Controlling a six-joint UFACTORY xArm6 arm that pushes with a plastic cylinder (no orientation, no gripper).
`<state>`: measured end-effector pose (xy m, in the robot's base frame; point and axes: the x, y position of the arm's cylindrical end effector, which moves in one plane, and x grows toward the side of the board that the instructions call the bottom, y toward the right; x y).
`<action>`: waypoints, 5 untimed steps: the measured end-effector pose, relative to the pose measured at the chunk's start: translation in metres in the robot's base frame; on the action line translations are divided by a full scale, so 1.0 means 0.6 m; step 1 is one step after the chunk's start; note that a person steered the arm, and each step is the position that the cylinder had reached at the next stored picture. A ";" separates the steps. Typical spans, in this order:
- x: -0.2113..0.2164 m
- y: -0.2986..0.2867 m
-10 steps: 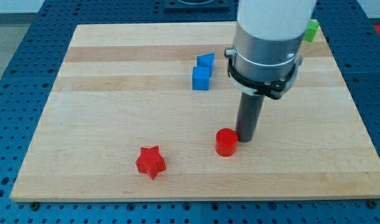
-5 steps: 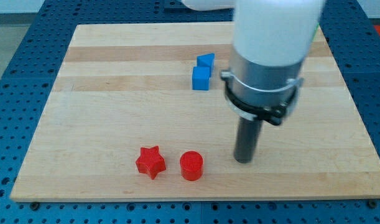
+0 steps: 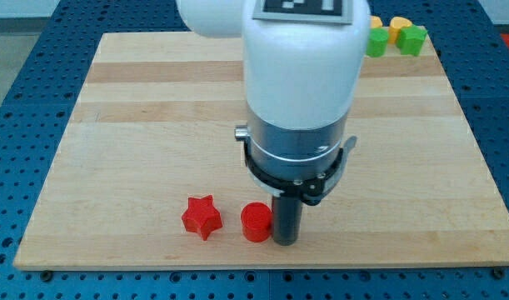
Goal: Move red circle into red star
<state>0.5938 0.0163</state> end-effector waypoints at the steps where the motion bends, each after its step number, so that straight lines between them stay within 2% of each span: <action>1: 0.000 -0.024; 5: -0.002 -0.035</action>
